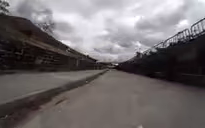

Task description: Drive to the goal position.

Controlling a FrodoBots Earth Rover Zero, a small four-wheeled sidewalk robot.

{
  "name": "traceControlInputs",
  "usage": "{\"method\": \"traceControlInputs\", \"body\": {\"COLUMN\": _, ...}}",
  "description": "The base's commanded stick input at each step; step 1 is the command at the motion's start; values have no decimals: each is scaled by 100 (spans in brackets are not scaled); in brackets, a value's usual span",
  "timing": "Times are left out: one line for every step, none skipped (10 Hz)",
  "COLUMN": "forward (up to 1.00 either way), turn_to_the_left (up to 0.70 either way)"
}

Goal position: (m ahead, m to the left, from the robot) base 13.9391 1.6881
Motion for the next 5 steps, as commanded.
{"method": "traceControlInputs", "body": {"forward": 100, "turn_to_the_left": -40}}
{"method": "traceControlInputs", "body": {"forward": 100, "turn_to_the_left": -40}}
{"method": "traceControlInputs", "body": {"forward": 100, "turn_to_the_left": -40}}
{"method": "traceControlInputs", "body": {"forward": 100, "turn_to_the_left": -40}}
{"method": "traceControlInputs", "body": {"forward": 100, "turn_to_the_left": -29}}
